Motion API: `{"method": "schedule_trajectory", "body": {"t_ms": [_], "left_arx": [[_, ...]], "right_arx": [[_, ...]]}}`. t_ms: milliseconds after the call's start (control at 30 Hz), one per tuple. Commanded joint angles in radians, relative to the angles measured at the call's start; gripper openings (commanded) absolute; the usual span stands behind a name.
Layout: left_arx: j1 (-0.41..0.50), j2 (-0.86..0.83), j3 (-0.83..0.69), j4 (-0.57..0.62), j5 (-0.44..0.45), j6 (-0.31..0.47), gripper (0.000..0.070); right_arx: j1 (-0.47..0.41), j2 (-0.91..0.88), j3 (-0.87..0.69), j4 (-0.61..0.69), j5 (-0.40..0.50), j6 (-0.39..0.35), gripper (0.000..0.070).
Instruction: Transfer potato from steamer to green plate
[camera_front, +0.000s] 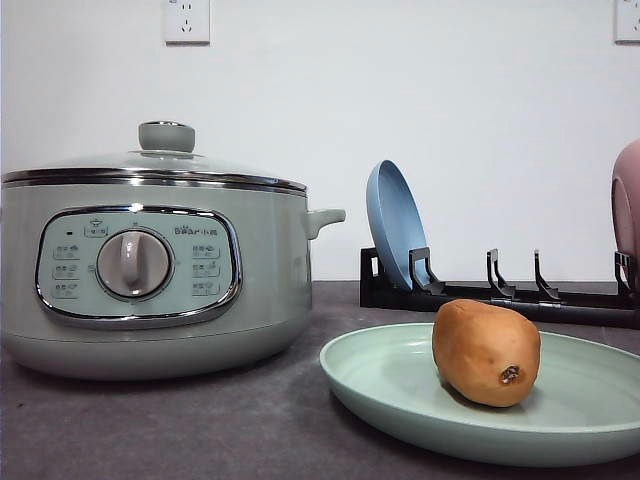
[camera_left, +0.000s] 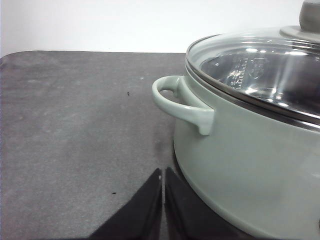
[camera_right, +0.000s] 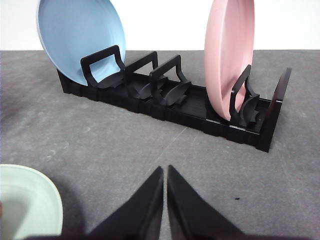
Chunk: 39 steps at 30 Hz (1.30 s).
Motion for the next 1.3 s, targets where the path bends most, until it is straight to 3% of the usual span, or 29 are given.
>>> {"method": "schedule_trajectory", "body": {"t_ms": [0, 1267], "left_arx": [[-0.002, -0.001, -0.021, -0.007, 0.0, -0.009, 0.0], [-0.002, -0.001, -0.021, -0.007, 0.0, -0.009, 0.0]], "right_arx": [[-0.002, -0.002, -0.005, 0.004, 0.0, 0.011, 0.0], [-0.002, -0.002, -0.005, 0.004, 0.0, 0.011, 0.0]]}}
